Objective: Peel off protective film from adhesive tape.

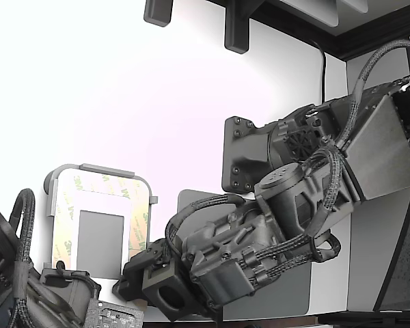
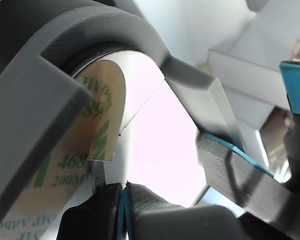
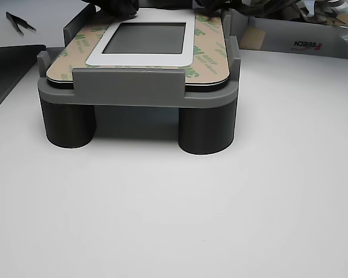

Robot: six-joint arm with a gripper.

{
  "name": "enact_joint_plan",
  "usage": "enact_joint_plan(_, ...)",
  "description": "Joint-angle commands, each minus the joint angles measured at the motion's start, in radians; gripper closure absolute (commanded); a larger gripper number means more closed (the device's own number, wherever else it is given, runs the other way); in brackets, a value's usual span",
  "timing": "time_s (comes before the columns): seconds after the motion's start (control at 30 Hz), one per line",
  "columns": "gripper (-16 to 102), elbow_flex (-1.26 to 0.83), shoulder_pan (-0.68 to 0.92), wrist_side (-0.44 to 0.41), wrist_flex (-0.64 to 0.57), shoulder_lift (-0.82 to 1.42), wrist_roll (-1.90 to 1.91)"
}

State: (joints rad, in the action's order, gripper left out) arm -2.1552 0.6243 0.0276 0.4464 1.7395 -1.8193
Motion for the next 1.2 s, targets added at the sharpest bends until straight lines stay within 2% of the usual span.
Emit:
enact_joint_plan(0.0,96,0.014,-0.009,-0.003,0.000,0.015,0.003)
enact_joint_plan(0.67,96,-0.002,0.021,-0.029,0.000,0.032,0.021)
enact_joint_plan(1.17,96,0.006,-0.020,0.003,0.000,0.028,-0.011)
